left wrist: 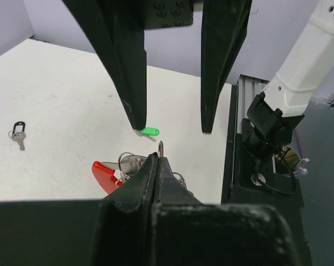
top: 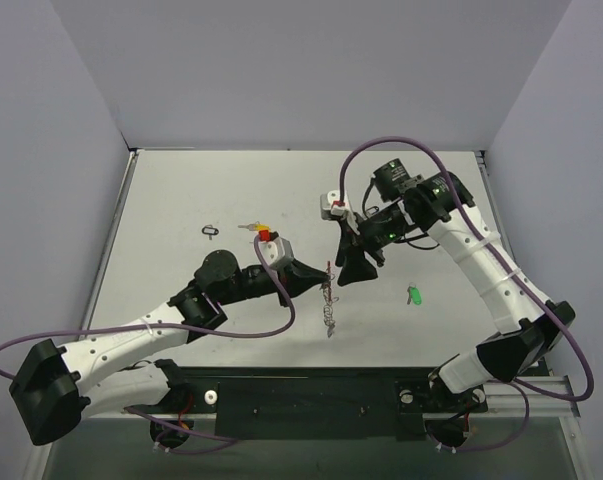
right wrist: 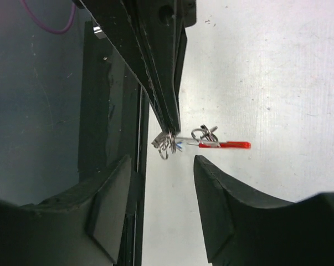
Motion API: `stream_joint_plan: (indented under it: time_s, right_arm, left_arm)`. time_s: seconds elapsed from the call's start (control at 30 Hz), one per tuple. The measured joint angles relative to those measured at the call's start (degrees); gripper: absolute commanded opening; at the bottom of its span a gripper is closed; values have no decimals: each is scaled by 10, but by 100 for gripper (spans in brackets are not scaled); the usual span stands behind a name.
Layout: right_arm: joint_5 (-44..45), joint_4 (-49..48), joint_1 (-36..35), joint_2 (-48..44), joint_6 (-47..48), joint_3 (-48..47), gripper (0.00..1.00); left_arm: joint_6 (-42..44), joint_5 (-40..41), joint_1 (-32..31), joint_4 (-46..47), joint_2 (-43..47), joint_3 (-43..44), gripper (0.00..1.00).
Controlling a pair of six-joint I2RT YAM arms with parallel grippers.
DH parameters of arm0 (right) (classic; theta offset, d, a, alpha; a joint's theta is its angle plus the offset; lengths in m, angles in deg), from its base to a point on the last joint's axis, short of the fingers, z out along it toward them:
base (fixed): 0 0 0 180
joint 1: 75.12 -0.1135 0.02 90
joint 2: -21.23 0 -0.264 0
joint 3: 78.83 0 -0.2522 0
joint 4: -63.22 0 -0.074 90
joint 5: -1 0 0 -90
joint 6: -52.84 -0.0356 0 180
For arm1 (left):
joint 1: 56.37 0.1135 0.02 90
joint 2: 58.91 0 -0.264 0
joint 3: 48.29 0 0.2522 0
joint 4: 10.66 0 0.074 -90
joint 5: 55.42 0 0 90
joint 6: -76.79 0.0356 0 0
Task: Put the keys on the keyring
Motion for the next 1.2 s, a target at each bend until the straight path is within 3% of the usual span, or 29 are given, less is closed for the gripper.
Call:
stream_joint_plan:
  time_s: [0.13, 0.4, 0.67, 0.87, 1.2]
  right_arm:
    - [-15, 1, 47, -26, 5, 5, 53]
    - [-54, 1, 145, -107, 24, 85, 53]
    - [-72, -16, 208, -116, 35, 179, 53]
    - [-94, -25, 255, -141, 56, 226, 53]
    - [-131, -34, 327, -159, 89, 306, 54]
  left_arm:
    - [33, -8, 3, -8, 6, -8, 0]
    - [132, -63, 8, -20, 29, -10, 0]
    - [147, -120, 20, -1, 37, -13, 0]
    - [66, -167, 37, 88, 39, -49, 0]
    - [-190, -233, 76, 351, 6, -86, 0]
